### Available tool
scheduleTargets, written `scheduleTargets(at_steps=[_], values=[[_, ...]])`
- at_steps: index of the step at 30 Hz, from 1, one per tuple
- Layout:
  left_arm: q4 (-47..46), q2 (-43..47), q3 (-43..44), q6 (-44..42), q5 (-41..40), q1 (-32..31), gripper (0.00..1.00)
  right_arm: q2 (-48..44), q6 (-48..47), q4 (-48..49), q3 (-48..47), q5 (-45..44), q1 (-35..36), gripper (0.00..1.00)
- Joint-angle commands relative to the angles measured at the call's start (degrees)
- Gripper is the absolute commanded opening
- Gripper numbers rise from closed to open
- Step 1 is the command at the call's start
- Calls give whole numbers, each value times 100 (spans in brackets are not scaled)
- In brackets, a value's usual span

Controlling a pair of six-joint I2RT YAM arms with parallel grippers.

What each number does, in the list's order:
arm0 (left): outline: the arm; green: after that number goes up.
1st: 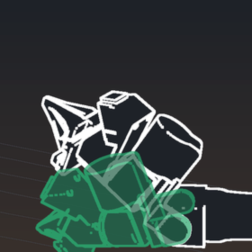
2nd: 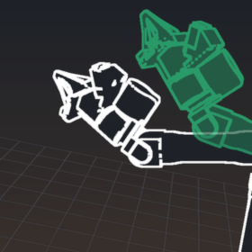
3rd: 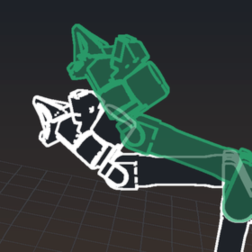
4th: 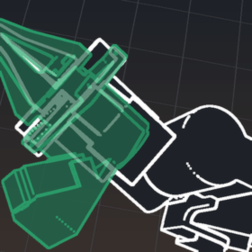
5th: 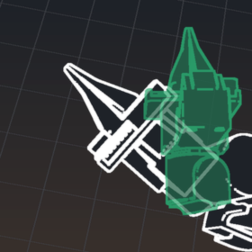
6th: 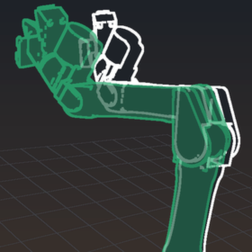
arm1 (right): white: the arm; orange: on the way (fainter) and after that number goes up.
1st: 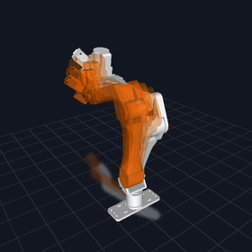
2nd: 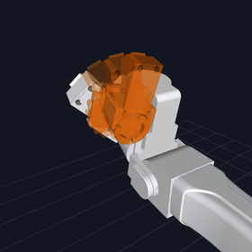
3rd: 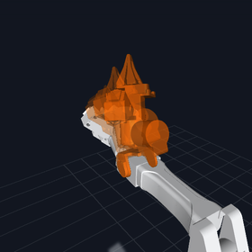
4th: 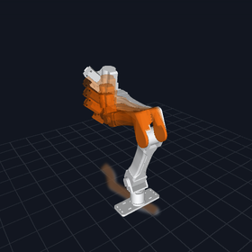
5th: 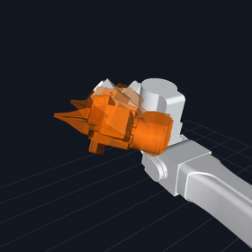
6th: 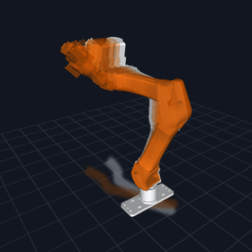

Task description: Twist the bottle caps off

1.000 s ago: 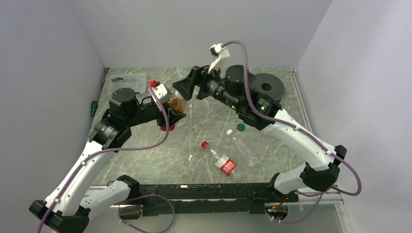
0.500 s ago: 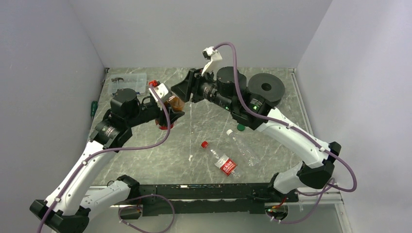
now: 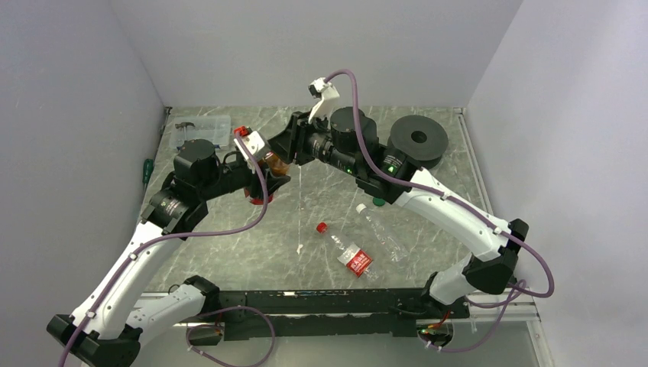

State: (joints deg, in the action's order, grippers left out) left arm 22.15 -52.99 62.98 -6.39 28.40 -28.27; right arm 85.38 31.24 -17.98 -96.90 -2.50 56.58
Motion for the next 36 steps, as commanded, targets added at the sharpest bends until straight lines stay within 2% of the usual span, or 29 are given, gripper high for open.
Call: scheduleTargets(at_steps=[1,7,10,12,15,18,20,21,23,24,26,29,31,33,36], values=[[-162,87,26,119,467,-3,6,-410,-231,550,50,87,11,19],[-226,79,97,571,2188,-3,6,-1029,-1010,1717,690,1821,-27,16],[-313,53,124,940,2971,-3,5,-1404,-975,2844,1320,3080,-123,16],[-388,60,142,1100,3226,-3,5,-1531,-856,3355,1618,3610,-191,15],[-484,55,197,1286,3398,-3,5,-1453,-796,3445,1586,4221,-225,16],[-447,10,252,1303,3473,-3,5,-1302,-856,3162,1368,4398,-226,24],[-383,8,274,1215,3429,-3,5,-1286,-1001,2847,1272,4105,-226,36],[-301,13,295,1106,3344,-3,4,-1320,-1091,2608,1236,3746,-226,47],[-120,38,315,840,3013,-3,4,-1427,-1218,2088,1186,2671,-226,78],[-42,55,313,731,2767,-3,4,-1463,-1251,1869,1127,2092,-226,88],[86,82,293,296,2037,0,5,-1470,-1276,1326,889,1201,-222,97],[92,115,226,-27,1141,-3,4,-1231,-1024,566,383,193,-174,98],[16,154,164,-171,763,-3,3,-992,-827,58,39,-337,-137,96],[-66,183,119,-233,525,-3,3,-797,-664,-299,-199,-599,-93,89],[-105,166,112,-261,250,-3,3,-571,-564,-408,-298,-623,-15,85]])
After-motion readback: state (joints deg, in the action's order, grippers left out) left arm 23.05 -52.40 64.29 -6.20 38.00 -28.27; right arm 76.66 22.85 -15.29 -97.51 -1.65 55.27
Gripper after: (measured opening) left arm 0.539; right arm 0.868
